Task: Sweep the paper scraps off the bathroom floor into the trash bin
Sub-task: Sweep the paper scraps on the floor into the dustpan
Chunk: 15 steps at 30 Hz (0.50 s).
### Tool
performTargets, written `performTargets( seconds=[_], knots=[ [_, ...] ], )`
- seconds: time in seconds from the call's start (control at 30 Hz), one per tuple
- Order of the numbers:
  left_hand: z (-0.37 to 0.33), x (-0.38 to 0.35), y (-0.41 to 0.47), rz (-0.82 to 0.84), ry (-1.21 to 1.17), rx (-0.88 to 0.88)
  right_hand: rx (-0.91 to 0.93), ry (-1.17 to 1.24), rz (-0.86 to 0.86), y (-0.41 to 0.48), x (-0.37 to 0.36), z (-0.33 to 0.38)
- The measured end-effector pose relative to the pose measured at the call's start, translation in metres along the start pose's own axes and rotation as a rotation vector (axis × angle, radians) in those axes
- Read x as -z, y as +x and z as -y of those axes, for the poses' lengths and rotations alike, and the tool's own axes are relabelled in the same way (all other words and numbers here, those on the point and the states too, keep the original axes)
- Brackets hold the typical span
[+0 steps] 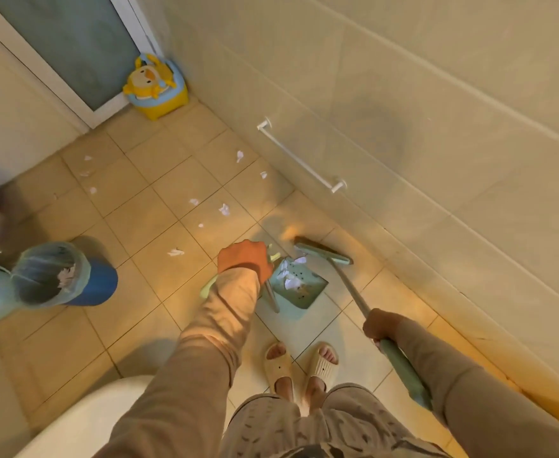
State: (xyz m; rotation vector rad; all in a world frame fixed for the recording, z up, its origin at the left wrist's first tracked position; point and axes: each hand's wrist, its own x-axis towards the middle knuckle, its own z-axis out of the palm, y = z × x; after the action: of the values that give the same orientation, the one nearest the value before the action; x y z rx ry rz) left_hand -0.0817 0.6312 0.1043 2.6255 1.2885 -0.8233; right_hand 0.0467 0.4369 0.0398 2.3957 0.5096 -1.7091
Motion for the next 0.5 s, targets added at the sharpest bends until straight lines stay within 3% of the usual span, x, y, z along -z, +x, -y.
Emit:
performTargets(
  seconds=[0.17,0.37,0.5],
  knots=[
    [0.001,0.005,0.004,0.016,-0.017,0.026,-0.039,0.043,0.156,-0.011,-0.007,-0.020],
    [-0.001,0.004,-0.003,0.052,-0.043,0.038,0.011,0.451,0.203,-0.040,0.053,-0.036],
    [-0.004,-0.003,-0.011,0.045,-0.050,0.035,0.041,0.232,0.075,-0.046,0.046,-0.013]
  ],
)
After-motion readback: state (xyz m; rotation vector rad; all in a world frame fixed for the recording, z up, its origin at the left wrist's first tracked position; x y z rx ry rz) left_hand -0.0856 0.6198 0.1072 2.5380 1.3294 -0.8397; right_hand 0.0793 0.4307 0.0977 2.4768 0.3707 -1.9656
